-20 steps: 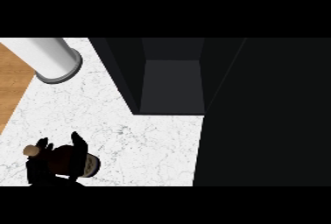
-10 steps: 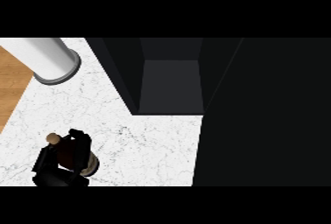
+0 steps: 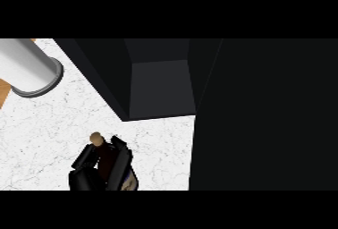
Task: Pick up the wine, place it into the cabinet and close the cabinet
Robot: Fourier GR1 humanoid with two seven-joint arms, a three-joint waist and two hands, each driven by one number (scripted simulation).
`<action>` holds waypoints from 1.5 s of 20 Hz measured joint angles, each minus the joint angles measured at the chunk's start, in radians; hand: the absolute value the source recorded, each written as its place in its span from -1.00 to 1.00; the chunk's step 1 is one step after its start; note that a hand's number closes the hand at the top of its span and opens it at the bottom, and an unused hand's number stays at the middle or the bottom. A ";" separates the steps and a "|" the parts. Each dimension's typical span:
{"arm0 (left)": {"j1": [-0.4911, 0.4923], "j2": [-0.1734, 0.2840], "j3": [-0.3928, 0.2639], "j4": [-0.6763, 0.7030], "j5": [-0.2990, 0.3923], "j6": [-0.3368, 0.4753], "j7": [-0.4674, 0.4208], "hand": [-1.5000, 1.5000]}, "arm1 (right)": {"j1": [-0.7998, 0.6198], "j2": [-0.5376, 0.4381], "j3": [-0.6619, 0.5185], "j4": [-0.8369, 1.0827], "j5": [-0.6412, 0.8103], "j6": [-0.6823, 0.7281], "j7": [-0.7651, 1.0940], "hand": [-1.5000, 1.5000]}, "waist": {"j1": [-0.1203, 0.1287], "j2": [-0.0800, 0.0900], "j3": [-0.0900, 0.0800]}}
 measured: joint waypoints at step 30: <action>-0.345 0.211 -0.371 -0.340 0.241 0.003 -0.099 1.00 | 0.001 0.007 -0.028 -0.002 -0.015 -0.016 -0.008 -1.00 | 0.035 0.022 0.006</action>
